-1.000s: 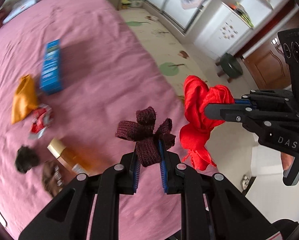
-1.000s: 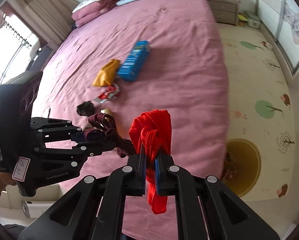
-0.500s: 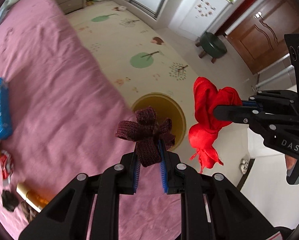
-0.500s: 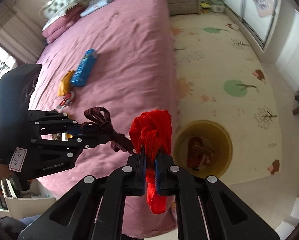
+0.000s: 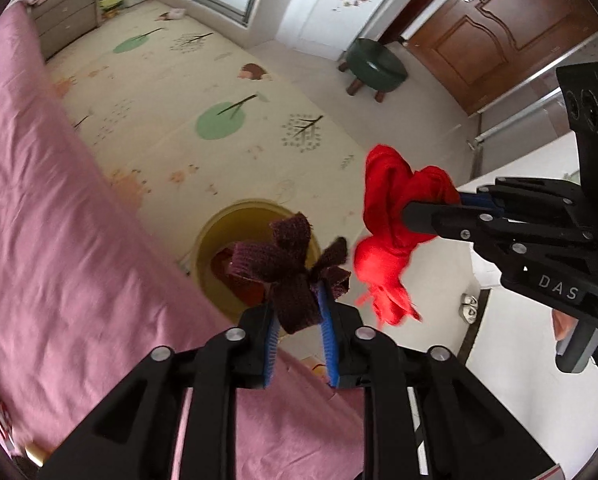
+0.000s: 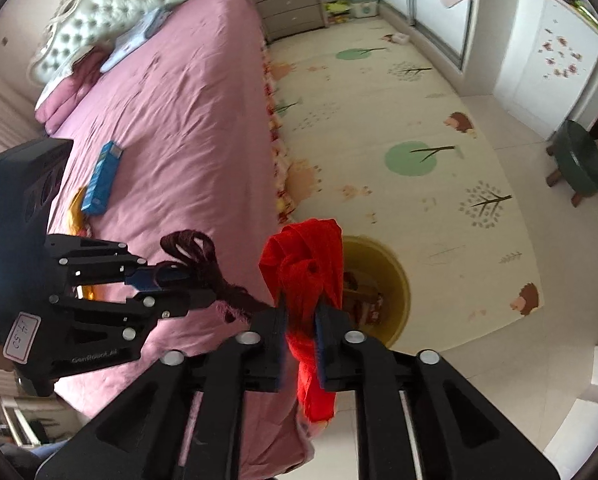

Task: Collect trash
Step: 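Open both tools over the yellow bin to drop hat and cloth, then move both open tools back over the bed items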

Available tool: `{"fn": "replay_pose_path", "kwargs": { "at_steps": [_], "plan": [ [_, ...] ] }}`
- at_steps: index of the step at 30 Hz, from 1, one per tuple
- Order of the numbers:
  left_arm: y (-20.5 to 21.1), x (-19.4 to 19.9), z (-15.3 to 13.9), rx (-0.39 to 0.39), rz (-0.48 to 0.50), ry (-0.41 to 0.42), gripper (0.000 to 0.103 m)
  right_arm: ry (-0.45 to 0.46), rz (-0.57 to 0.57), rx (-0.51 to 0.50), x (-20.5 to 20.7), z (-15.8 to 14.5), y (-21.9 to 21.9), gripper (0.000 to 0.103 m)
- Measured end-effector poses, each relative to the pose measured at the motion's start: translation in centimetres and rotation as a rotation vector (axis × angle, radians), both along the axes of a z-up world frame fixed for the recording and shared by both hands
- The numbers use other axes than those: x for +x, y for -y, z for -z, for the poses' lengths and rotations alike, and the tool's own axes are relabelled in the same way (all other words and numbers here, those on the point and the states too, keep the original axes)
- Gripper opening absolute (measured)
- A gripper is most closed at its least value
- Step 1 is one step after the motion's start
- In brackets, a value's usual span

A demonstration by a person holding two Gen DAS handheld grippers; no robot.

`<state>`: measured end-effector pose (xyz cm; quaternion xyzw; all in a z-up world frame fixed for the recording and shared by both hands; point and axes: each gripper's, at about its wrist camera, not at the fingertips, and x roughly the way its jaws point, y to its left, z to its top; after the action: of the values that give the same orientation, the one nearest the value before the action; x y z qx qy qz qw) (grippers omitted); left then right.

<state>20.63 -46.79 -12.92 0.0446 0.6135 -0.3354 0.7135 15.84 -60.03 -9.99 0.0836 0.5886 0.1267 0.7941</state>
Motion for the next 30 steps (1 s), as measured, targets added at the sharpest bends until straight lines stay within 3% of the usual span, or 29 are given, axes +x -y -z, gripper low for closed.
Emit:
{"fn": "replay_pose_path", "kwargs": {
  "at_steps": [1, 2, 3, 8, 15, 22, 30],
  "plan": [
    [0.4, 0.2, 0.0, 0.005, 0.008, 0.007, 0.050, 0.013, 0.024, 0.000, 0.0, -0.2, 0.6, 0.041],
    [0.7, 0.4, 0.0, 0.016, 0.011, 0.014, 0.079, 0.022, 0.037, -0.003, 0.2, -0.4, 1.1, 0.041],
    [0.9, 0.5, 0.0, 0.034, 0.009, 0.031, 0.083, 0.023, 0.047, -0.011, 0.3, -0.5, 1.5, 0.041],
    [1.3, 0.2, 0.1, 0.063, 0.041, 0.052, 0.082, 0.023, 0.085, -0.007, 0.4, -0.4, 2.3, 0.041],
    [0.0, -0.7, -0.1, 0.069, 0.029, 0.050, 0.081, 0.028, 0.054, 0.010, 0.6, -0.8, 0.7, 0.041],
    [-4.7, -1.6, -0.9, 0.069, -0.058, 0.059, 0.081, 0.048, -0.020, 0.033, 1.2, -2.2, -3.3, 0.040],
    [-12.8, -2.6, -1.3, 0.094, -0.219, 0.064, 0.081, 0.057, -0.159, 0.060, 1.6, -3.1, -10.6, 0.040]
  ]
}}
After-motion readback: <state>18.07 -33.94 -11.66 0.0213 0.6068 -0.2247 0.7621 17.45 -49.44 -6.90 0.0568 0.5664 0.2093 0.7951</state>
